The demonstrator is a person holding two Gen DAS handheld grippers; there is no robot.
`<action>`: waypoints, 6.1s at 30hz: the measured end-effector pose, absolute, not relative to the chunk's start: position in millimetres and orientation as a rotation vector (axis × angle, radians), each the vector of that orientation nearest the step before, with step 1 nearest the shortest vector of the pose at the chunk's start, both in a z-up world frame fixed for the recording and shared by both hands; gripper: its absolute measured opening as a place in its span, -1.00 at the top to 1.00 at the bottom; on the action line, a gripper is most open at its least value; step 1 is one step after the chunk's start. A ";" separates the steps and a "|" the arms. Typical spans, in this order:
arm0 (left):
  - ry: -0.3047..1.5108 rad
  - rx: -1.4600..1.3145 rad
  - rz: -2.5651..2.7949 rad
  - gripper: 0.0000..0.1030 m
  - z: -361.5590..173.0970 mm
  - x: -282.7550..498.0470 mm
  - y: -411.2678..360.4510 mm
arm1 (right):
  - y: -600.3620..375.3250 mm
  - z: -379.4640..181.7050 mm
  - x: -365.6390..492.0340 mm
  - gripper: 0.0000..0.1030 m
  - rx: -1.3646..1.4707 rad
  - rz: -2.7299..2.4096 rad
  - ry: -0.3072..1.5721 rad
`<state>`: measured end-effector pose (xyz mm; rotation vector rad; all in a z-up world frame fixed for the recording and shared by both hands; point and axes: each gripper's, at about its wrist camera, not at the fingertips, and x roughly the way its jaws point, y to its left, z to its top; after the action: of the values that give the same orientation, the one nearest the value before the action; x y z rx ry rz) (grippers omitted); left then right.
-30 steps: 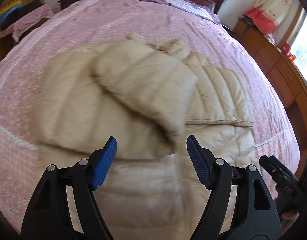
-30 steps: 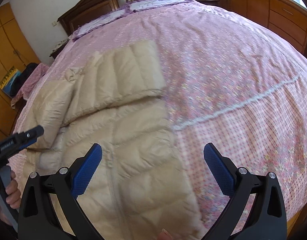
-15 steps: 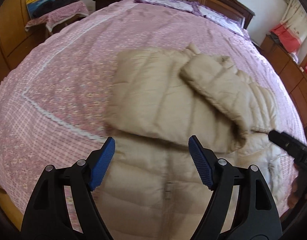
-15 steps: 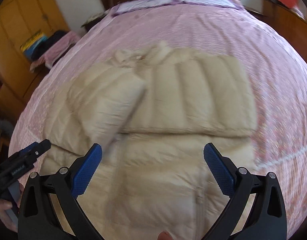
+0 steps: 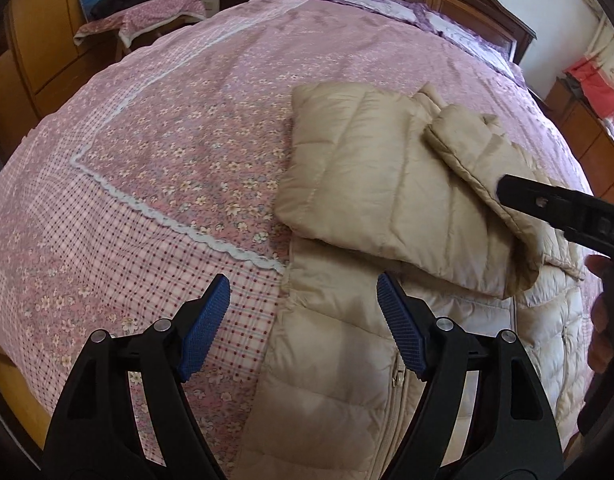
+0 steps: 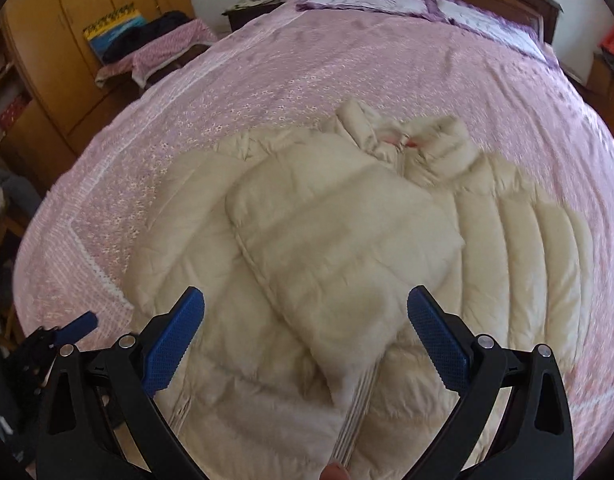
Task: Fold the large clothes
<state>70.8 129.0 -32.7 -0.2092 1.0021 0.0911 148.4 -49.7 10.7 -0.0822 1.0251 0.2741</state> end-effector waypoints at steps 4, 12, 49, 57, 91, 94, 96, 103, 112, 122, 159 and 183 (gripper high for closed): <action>1.006 -0.216 0.088 -0.47 -36.5 67.6 131.3 | -41.4 -1.6 162.5 -0.89 -0.127 0.260 1.054; 1.017 -0.231 0.085 -0.47 -45.0 65.4 130.4 | -47.1 -36.4 170.9 -0.67 -0.225 0.180 1.091; 0.973 -0.136 0.025 -0.47 -23.6 76.0 86.2 | -231.1 22.1 87.0 0.82 0.199 0.131 0.896; 0.965 -0.091 0.010 -0.47 -21.7 81.6 72.1 | -250.2 1.6 80.4 0.04 0.227 0.096 0.926; 0.956 0.018 0.085 -0.50 -36.1 135.8 71.1 | -242.3 -10.1 -8.3 -0.81 0.081 0.294 0.961; 0.940 0.007 0.054 -0.50 -27.1 126.6 67.7 | -234.7 4.6 -14.6 -0.87 0.088 0.341 0.919; 0.920 0.015 0.032 -0.50 -21.1 119.7 61.2 | -233.3 15.1 -14.0 -0.89 0.115 0.367 0.882; 0.909 0.050 0.019 -0.50 -18.4 114.1 52.1 | -284.0 29.5 4.9 -0.89 0.471 0.302 0.809; 0.918 0.021 0.060 -0.50 -14.9 109.4 72.6 | -244.2 56.8 20.4 -0.89 0.183 0.210 0.848; 0.937 -0.017 0.084 -0.50 -17.3 98.4 92.7 | -142.1 33.3 76.8 -0.89 0.038 0.220 1.033; 0.890 -0.036 0.071 -0.50 0.5 104.6 91.5 | -192.3 71.1 110.4 0.77 0.075 0.284 0.960; 0.879 0.100 0.087 -0.50 -24.4 170.4 42.8 | -314.4 21.3 149.0 0.80 0.289 0.169 0.791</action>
<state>170.4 42.8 -24.4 0.0996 0.8793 0.0871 149.0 -314.4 21.3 0.2889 0.7914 0.1688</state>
